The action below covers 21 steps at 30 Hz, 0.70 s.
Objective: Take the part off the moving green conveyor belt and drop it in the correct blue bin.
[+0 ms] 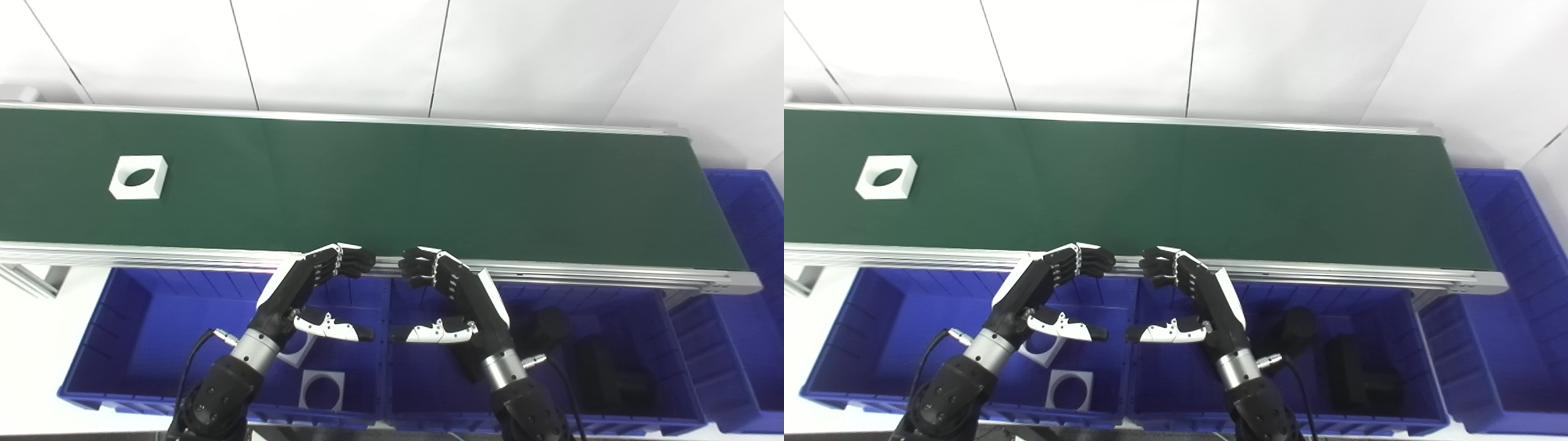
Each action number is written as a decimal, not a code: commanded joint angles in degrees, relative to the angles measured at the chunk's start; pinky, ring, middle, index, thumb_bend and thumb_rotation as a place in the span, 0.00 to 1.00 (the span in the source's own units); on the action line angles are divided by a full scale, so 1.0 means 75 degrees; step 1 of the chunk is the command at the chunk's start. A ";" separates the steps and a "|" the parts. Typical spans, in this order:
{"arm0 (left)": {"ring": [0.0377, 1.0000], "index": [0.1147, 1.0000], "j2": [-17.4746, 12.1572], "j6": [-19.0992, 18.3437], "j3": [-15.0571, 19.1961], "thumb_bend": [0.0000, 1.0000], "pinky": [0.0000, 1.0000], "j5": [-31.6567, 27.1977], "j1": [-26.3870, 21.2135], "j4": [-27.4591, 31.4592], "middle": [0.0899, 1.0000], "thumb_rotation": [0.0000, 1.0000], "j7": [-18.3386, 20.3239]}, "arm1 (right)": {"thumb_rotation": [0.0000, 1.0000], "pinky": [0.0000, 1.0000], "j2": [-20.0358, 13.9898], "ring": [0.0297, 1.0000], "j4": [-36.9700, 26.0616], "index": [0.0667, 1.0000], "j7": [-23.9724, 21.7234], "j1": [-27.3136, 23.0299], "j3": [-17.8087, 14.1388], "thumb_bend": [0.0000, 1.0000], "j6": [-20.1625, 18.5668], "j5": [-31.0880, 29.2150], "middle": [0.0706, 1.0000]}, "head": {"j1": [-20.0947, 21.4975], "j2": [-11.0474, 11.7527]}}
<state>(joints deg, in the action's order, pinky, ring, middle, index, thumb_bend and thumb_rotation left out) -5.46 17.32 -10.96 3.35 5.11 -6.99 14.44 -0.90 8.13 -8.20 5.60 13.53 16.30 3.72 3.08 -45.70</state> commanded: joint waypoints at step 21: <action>0.67 0.62 0.0074 0.1280 -0.0334 0.95 0.65 0.0457 -0.0421 -0.1519 0.66 0.15 -0.0539 | 0.00 0.63 -0.0110 0.68 0.1002 0.69 0.0030 -0.0194 -0.0117 0.83 0.1399 -0.0040 0.69 | -0.1155 0.1561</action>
<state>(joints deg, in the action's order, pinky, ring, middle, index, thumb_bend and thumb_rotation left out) -5.09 24.49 -12.89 6.55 3.25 -18.77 11.68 -1.82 16.35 -8.00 5.41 12.82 23.37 3.97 -4.92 -35.07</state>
